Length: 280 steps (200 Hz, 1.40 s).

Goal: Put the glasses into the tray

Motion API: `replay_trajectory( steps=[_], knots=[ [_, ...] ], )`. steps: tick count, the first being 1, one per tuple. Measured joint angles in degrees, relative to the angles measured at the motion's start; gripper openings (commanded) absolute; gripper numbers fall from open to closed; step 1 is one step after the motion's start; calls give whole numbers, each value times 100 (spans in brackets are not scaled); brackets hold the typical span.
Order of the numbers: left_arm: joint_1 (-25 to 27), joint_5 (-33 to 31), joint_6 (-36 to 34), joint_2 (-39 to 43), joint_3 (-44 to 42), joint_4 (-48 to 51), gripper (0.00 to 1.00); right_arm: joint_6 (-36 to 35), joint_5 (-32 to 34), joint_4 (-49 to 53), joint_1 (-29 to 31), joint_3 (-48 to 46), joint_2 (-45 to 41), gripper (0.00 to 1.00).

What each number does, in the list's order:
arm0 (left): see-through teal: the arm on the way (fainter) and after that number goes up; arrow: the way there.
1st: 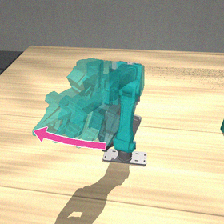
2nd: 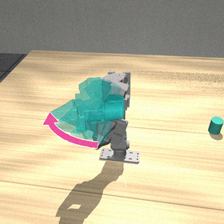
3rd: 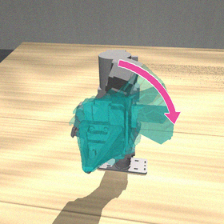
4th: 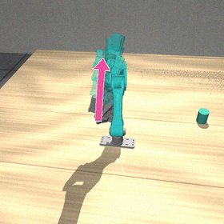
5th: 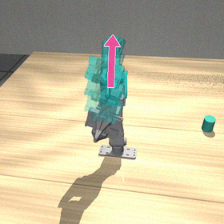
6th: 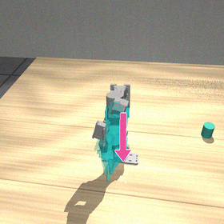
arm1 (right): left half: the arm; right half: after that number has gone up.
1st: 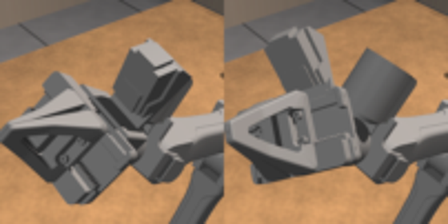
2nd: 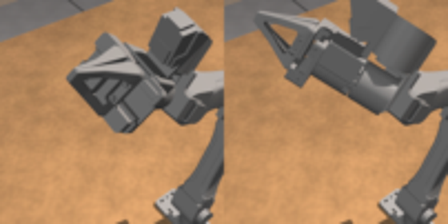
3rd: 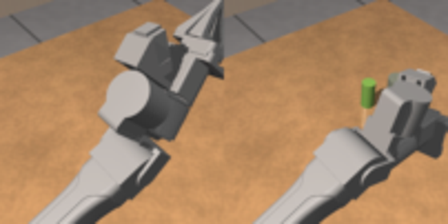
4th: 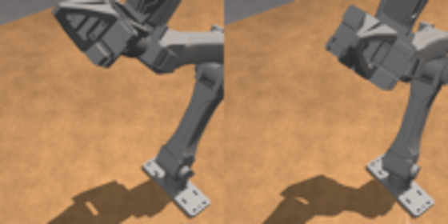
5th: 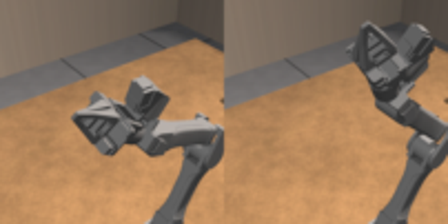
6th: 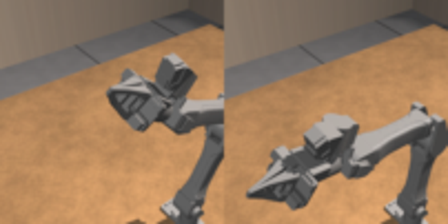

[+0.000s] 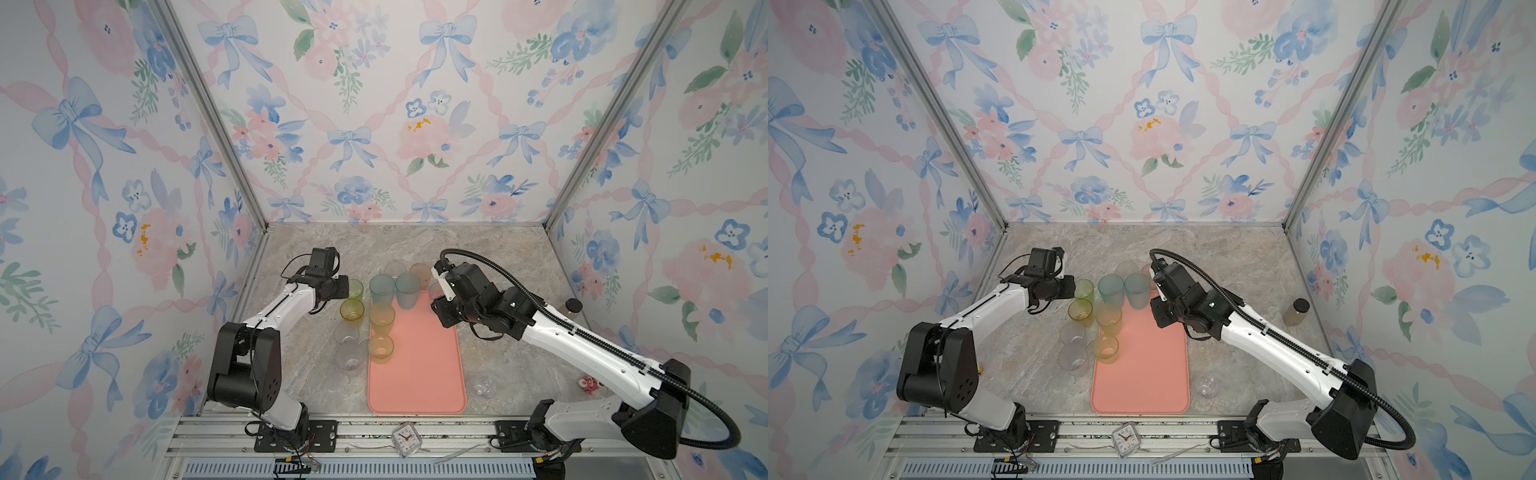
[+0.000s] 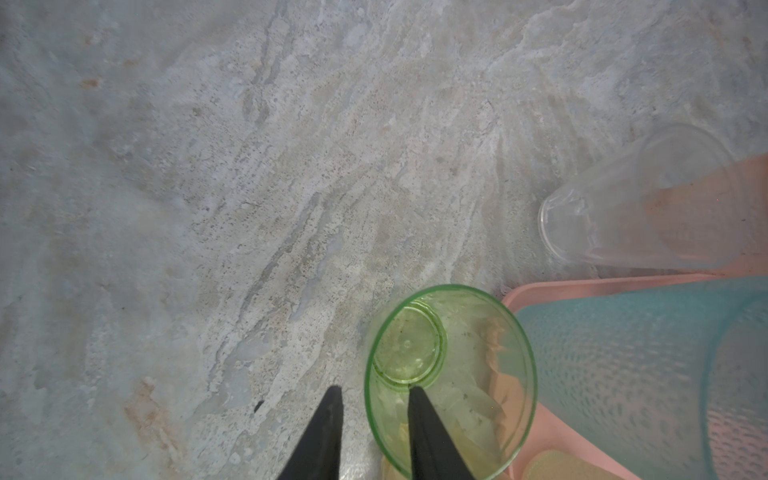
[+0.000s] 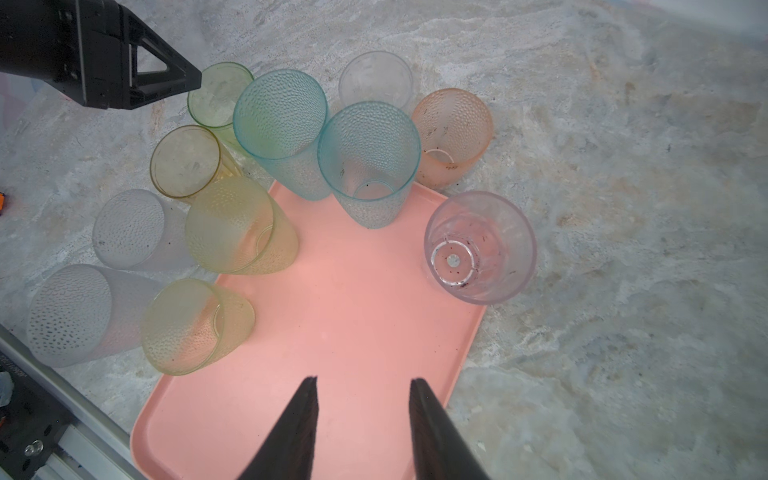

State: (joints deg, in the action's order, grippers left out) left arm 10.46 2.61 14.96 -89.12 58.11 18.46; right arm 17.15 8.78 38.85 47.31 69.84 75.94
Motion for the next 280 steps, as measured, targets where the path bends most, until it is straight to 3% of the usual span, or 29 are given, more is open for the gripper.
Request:
replay_trajectory(
  steps=[210, 280],
  knots=[
    [83, -216, -212, -627, 446, 61, 14, -20, -302, -254, -352, -273, 7, 40],
    [116, -389, -317, -636, 481, 114, 0, -20, -302, -256, -378, -286, 7, 40]
  ],
)
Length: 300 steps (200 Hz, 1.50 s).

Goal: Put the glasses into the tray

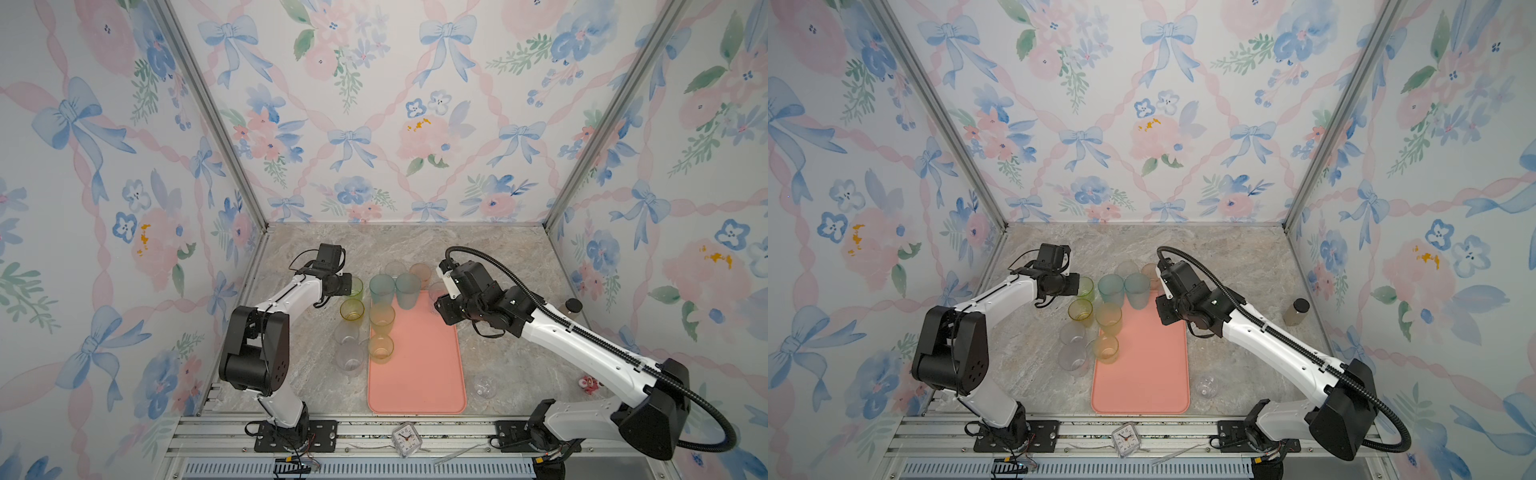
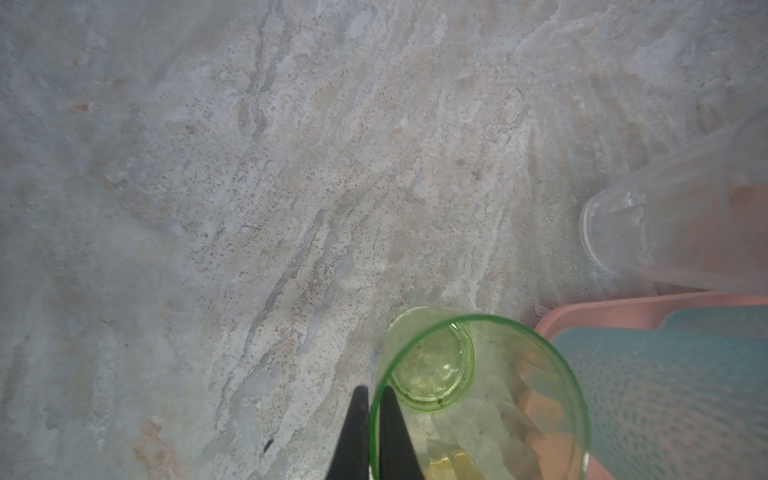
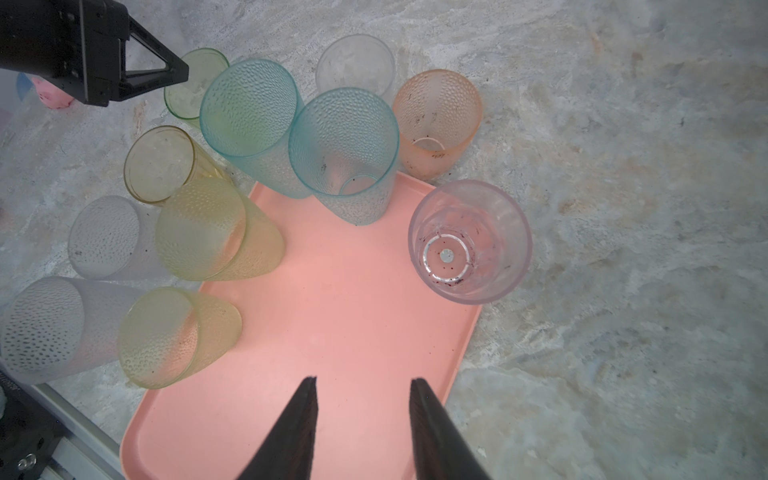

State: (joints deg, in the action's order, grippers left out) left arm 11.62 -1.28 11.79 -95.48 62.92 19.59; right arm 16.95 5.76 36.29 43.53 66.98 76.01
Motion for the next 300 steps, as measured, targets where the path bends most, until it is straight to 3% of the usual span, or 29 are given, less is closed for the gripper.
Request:
replay_trajectory(
  steps=[81, 155, 234, 300],
  knots=[
    [4, -389, -85, 164, 33, 70, 0, 2, 7, 0, -4, -24, -46, 40],
    [243, -603, -177, 1860, 33, 133, 0, 66, 26, 4, -4, -136, -269, 40],
    [1611, -691, -238, 2983, 398, 785, 0, 177, 361, 103, -2, -273, -940, 40],
    [3532, -713, -184, 3158, 424, 1683, 0, 348, 658, 315, -4, -525, -1508, 41]
  ],
)
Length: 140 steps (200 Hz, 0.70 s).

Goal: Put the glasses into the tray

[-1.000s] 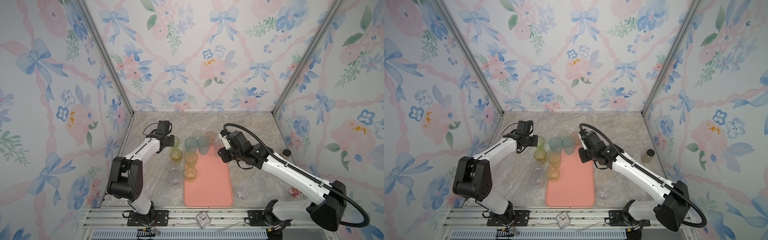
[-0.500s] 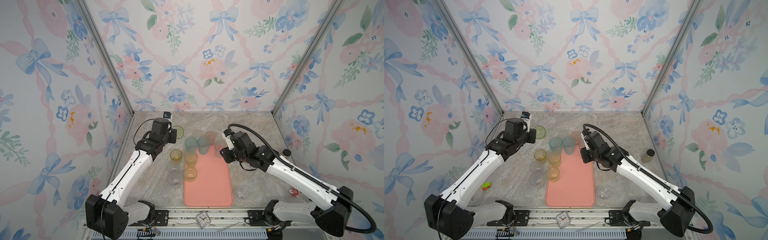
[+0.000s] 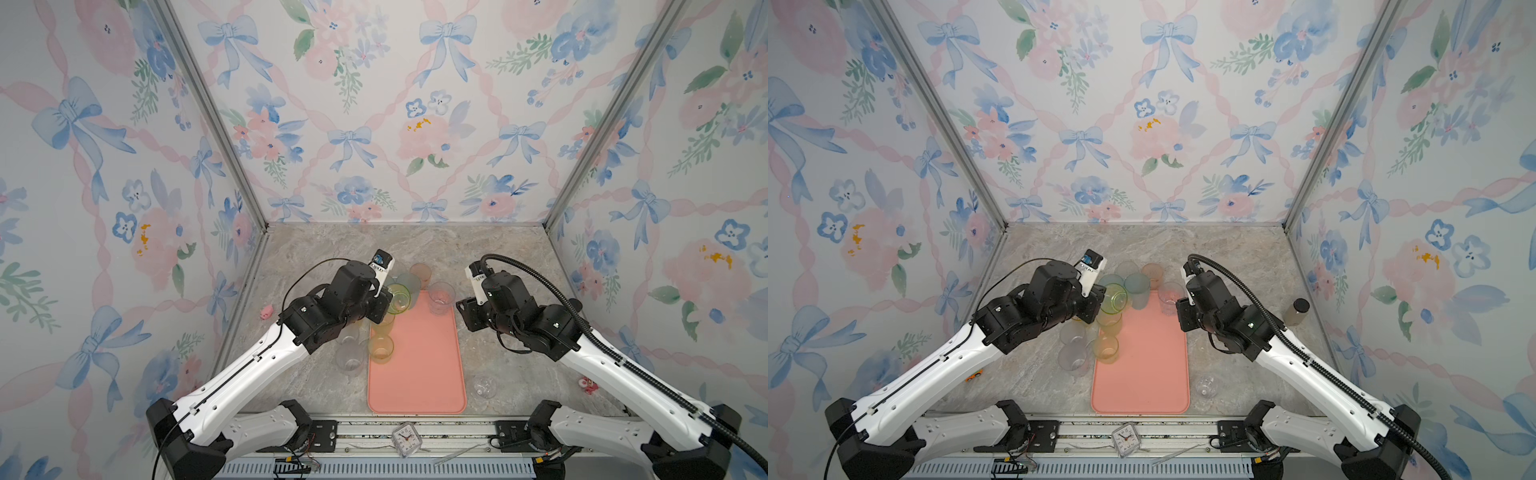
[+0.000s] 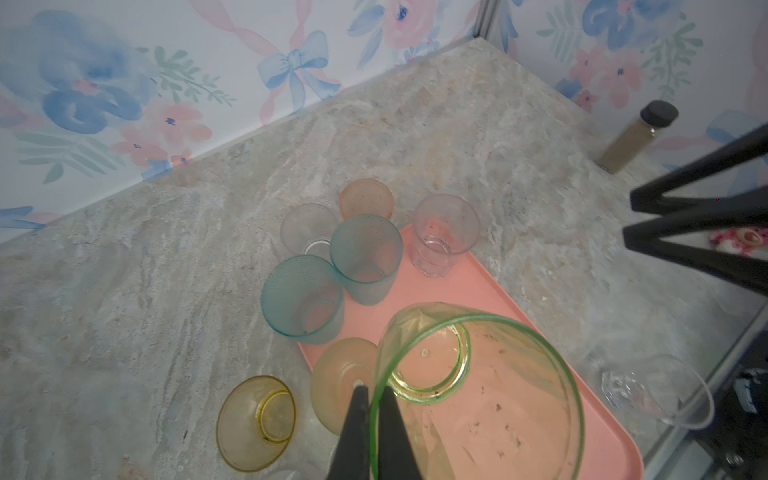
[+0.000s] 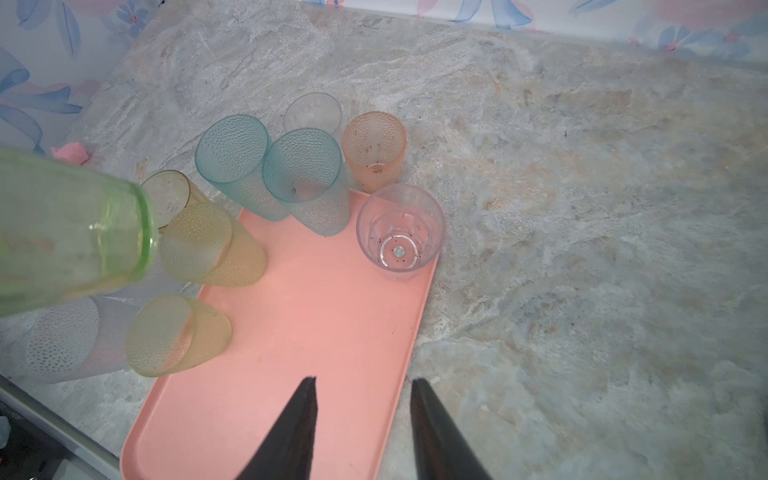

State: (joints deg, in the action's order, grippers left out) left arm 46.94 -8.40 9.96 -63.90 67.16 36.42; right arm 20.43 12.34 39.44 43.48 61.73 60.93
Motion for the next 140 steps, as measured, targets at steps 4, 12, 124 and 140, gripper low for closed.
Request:
replay_trajectory(
  steps=[4, 12, 124, 140],
  knots=[
    [107, 7, 24, 0, 7, 101, 0, 2, 0, 9, 0, -7, -17, 41],
    [295, 9, 74, 0, 11, 273, 0, 24, 13, 17, 0, -20, -46, 41],
    [1648, -334, 1919, 90, -1213, 1191, 0, 149, -50, 20, 7, -87, -199, 41],
    [1648, -428, 2166, 105, -1388, 1185, 0, 151, -55, 15, 7, -103, -199, 41]
  ],
)
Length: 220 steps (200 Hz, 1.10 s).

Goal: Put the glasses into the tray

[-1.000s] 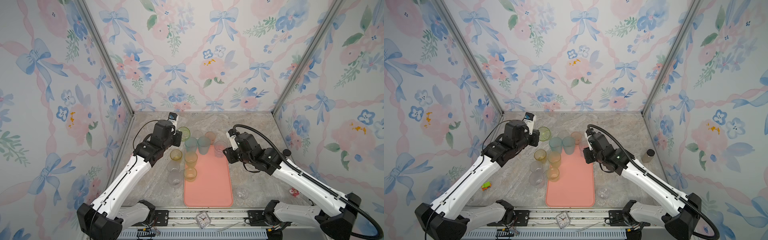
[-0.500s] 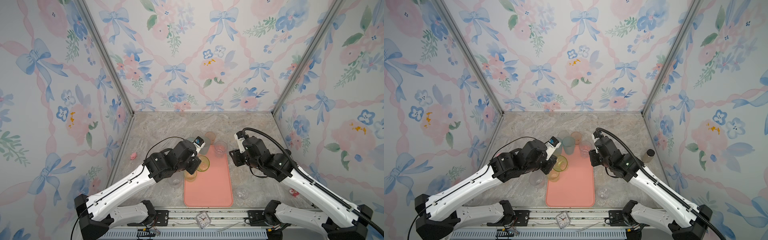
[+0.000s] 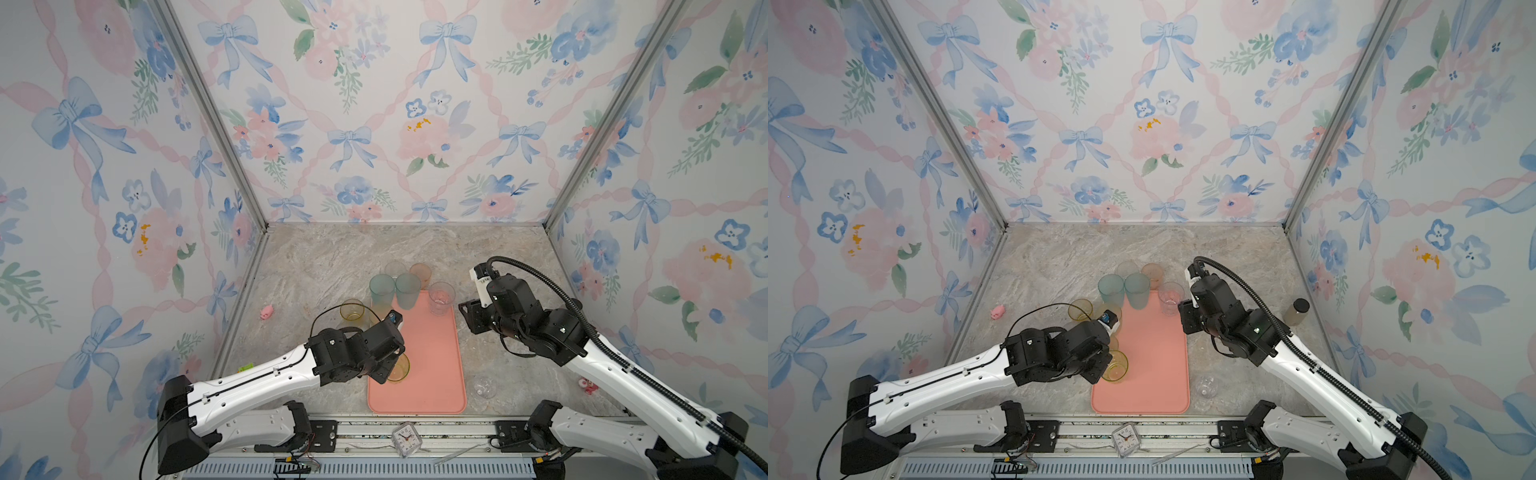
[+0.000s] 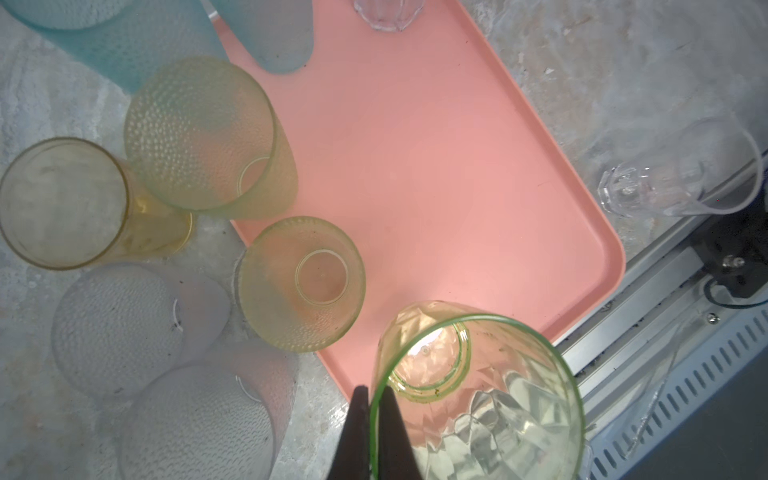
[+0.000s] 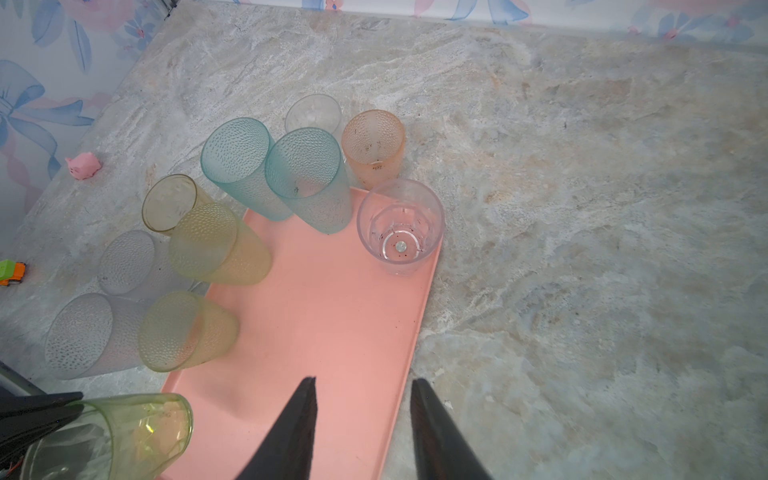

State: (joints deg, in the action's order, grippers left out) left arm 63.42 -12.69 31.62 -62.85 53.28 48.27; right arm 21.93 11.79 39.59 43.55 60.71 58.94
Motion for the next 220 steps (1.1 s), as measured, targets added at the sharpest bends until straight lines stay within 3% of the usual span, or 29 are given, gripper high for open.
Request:
replay_trajectory(
  steps=[74, 220],
  knots=[
    [-20, -31, 555, 79, -619, -79, 0, 0, -81, -2, 0, -11, 2, 41],
    [-179, 136, 597, -227, -813, -350, 0, -4, -105, -44, 4, -13, 155, 41]
  ],
)
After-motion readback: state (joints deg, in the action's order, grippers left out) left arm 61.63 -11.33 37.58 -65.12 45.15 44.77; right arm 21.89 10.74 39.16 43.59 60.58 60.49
